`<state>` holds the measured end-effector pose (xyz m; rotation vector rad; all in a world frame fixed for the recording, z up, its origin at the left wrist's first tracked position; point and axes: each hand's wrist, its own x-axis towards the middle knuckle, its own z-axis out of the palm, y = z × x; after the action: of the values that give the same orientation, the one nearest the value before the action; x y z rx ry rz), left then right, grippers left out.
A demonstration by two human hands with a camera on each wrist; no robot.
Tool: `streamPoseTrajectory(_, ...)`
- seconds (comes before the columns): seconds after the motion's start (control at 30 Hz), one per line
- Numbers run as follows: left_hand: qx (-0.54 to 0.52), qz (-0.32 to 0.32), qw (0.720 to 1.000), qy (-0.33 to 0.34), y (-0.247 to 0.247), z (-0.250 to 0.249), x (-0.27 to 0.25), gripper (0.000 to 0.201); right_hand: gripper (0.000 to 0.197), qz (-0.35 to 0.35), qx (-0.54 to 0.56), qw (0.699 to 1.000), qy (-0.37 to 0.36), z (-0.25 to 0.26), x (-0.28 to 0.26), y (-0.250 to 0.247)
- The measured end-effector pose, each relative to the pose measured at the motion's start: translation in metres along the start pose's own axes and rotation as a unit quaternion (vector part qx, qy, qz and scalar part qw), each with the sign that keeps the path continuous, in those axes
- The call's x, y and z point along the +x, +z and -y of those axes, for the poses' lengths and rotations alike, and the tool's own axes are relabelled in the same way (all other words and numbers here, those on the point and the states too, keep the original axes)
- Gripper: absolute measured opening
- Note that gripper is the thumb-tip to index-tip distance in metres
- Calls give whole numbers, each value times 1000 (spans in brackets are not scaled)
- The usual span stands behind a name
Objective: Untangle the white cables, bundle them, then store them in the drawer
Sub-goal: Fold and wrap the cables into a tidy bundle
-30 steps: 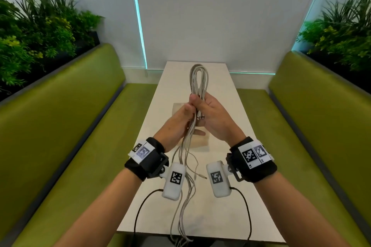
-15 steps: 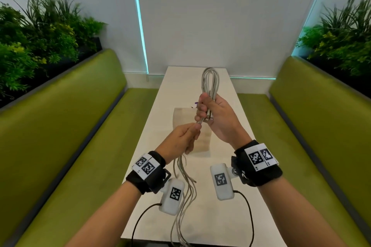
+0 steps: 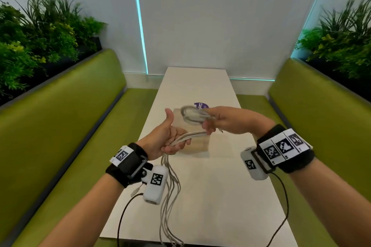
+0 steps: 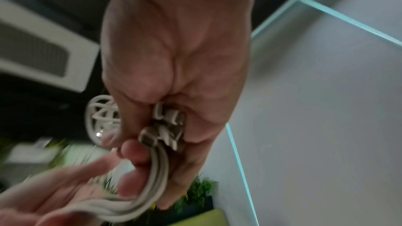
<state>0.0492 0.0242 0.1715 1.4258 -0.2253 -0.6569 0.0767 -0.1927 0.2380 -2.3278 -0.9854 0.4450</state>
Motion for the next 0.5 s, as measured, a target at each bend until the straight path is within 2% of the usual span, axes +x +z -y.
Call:
streamPoseTrajectory(0.07, 16, 7, 1000, -12, 4, -4, 1, 108, 30, 61, -70, 995, 26, 9, 0, 1)
streamPoseTrajectory(0.13, 46, 20, 999, -16, 9, -7, 1, 107, 31, 107, -142, 983, 42, 18, 1, 3)
streamPoseTrajectory(0.23, 149, 53, 987, -12, 17, -10, 2, 85, 18, 164, -224, 958, 73, 28, 8, 11)
streamPoseTrajectory(0.3, 217, 34, 976, -12, 21, -9, 4, 67, 13, 175, -243, 950, 88, 27, 11, 15)
streamPoseTrajectory(0.37, 237, 8, 971, -25, 22, -6, 6, 51, 8, 162, -243, 952, 93, 24, 12, 18)
streamPoseTrajectory(0.43, 235, 6, 972, -24, 21, -2, 7, 36, 21, 151, -227, 957, 99, 21, 12, 20)
streamPoseTrajectory(0.5, 231, 10, 973, -8, 19, 0, 7, 30, 24, 160, -236, 954, 96, 20, 12, 23)
